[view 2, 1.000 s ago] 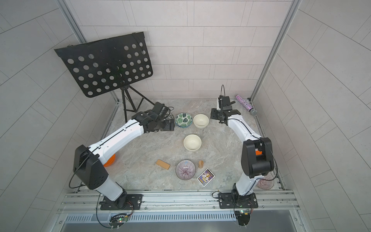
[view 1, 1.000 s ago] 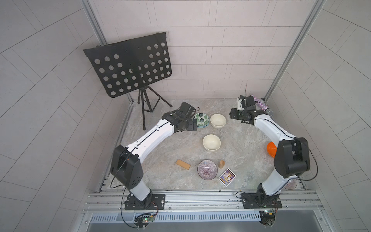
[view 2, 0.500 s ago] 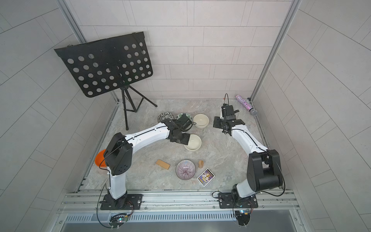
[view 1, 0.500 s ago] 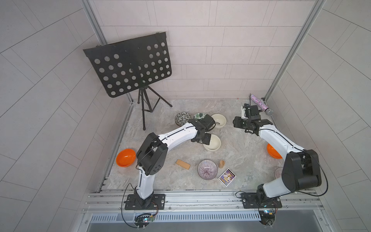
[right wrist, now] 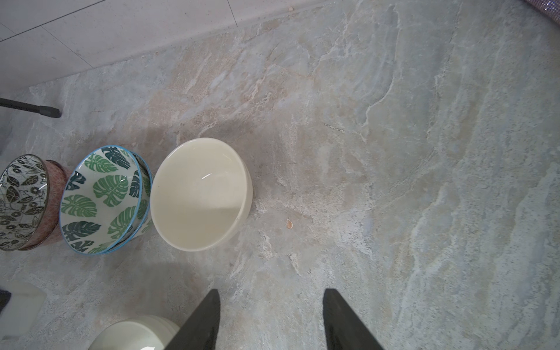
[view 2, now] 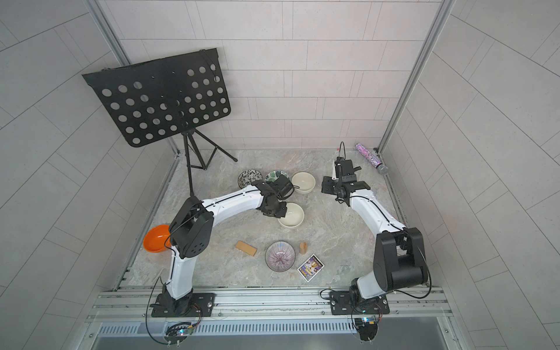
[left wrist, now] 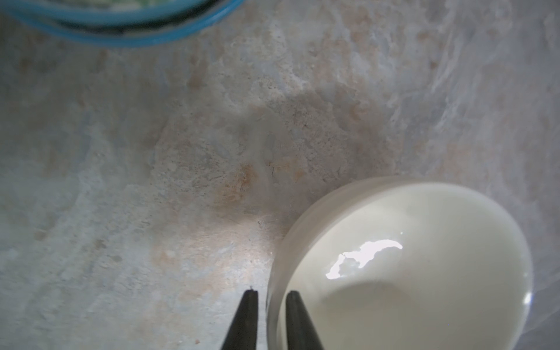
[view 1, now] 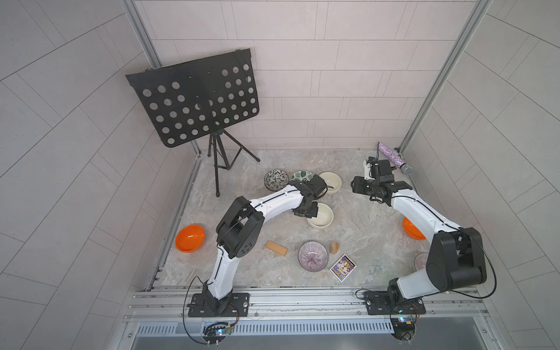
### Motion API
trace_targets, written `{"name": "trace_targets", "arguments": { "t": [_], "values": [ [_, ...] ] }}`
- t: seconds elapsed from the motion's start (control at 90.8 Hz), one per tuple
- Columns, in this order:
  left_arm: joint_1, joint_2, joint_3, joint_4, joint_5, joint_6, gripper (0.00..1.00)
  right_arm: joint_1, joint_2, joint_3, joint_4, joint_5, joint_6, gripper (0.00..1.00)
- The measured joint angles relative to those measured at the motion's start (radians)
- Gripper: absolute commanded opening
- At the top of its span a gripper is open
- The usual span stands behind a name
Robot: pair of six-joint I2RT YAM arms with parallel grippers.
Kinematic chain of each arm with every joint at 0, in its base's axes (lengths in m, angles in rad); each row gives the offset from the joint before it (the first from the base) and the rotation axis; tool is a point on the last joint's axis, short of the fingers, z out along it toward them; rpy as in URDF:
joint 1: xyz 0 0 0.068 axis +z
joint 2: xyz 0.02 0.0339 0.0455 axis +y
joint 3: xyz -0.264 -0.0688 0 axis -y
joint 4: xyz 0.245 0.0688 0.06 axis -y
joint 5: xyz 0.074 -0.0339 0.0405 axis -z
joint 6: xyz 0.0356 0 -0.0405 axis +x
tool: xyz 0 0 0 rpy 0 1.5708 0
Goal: Stack the bowls
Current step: Pick up the bowl from the center of the board, then place the bowl in the bowl.
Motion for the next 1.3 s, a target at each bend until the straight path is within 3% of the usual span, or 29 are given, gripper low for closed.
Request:
{"name": "trace_targets", "arguments": {
  "t": [0.165, 0.517, 0.782, 1.068, 1.189, 1.299],
  "values": [
    [0.003, 0.004, 0.007, 0.001, 0.019, -0.008, 0.00, 0.003, 0.000, 0.000, 0.000, -0.007, 0.000, 0.57],
    [0.027, -0.014, 0.017, 0.012, 0.026, -0.044, 0.00, 0.090, -0.086, -0.016, -0.031, -0.034, -0.003, 0.53],
    [0.047, -0.016, 0.182, -0.009, -0.013, -0.048, 0.00, 0.163, -0.110, -0.016, -0.036, -0.061, -0.004, 0.50],
    [0.050, -0.015, 0.274, -0.042, -0.032, -0.048, 0.00, 0.188, -0.034, -0.005, -0.038, -0.071, -0.004, 0.46],
    [0.050, -0.015, 0.274, -0.055, -0.032, -0.047, 0.00, 0.193, 0.000, 0.008, -0.031, -0.078, -0.002, 0.40],
    [0.050, -0.013, 0.274, -0.063, -0.029, -0.044, 0.00, 0.194, 0.025, 0.019, -0.020, -0.090, -0.002, 0.20]
  ]
}}
